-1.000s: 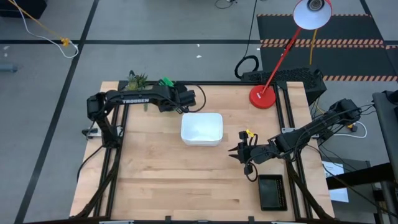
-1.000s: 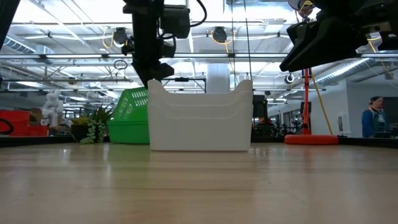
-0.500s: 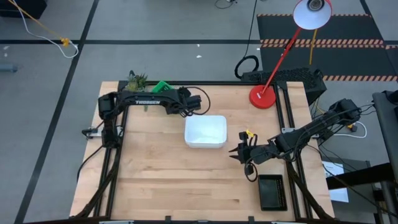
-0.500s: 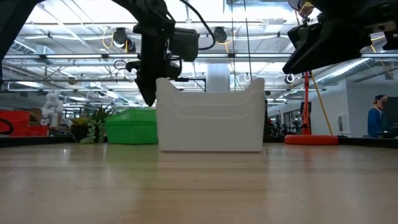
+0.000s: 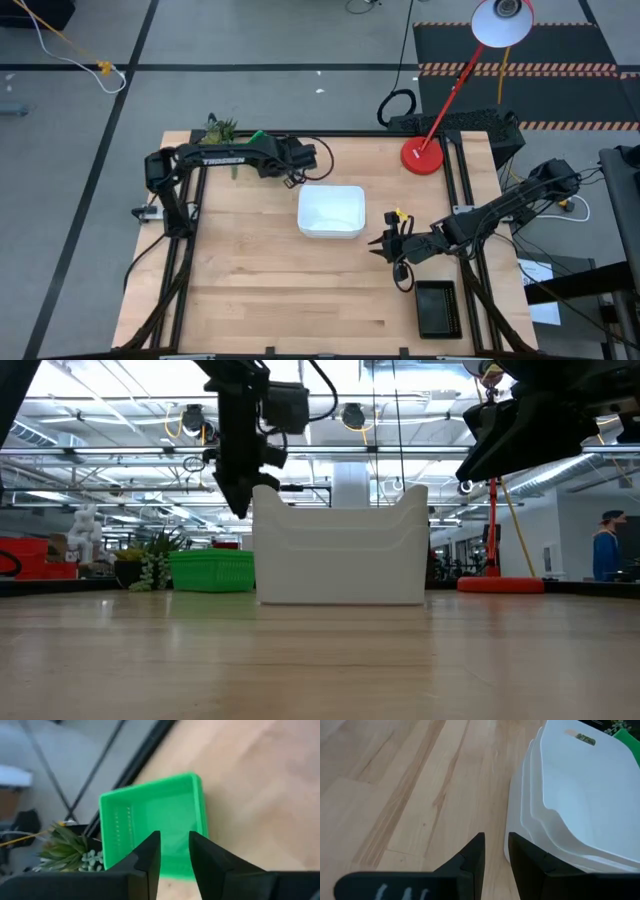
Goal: Stack baskets by color
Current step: Stack the bottom green bin on top of the top green bins
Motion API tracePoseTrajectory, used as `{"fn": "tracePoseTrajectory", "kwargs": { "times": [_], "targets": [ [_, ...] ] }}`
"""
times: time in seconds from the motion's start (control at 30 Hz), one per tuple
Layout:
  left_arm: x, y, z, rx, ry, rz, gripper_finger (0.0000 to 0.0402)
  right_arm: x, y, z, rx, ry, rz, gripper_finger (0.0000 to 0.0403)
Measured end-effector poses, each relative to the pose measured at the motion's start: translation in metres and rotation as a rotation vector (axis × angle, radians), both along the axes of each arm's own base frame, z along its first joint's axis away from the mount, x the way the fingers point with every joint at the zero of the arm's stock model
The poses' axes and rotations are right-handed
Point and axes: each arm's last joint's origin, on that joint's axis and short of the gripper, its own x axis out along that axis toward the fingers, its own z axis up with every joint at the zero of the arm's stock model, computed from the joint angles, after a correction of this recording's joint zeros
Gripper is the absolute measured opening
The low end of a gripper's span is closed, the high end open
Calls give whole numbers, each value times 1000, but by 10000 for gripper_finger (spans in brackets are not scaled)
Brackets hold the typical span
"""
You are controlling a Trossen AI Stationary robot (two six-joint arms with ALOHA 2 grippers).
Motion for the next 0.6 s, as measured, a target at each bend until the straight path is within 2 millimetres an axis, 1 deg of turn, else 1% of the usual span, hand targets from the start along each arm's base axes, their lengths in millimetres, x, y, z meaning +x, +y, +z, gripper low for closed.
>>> {"fn": "tracePoseTrajectory", "kwargs": {
  "times": [0.1, 0.23, 0.3, 0.4, 0.47, 0.53, 0.6],
  "targets": [
    [-10, 1, 8, -93, 63, -92, 104, 0, 0, -1, 5, 7, -7, 77],
    [-26, 4, 14, -191, 240, -253, 104, -2, -1, -2, 16, 30, -23, 77],
    [-32, 6, 9, -248, 325, -353, 104, -3, -1, -4, 21, 44, -31, 77],
    [-40, 11, -5, -326, 420, -474, 104, -3, -1, -4, 41, 51, -26, 77],
    [-45, 15, -14, -346, 481, -529, 108, -3, 0, -4, 64, 59, -11, 77],
    [-50, 18, -22, -331, 543, -562, 118, -3, 1, -4, 81, 67, 7, 77],
    [-53, 21, -27, -350, 555, -583, 133, -4, 1, -4, 88, 70, 14, 77]
  ]
}}
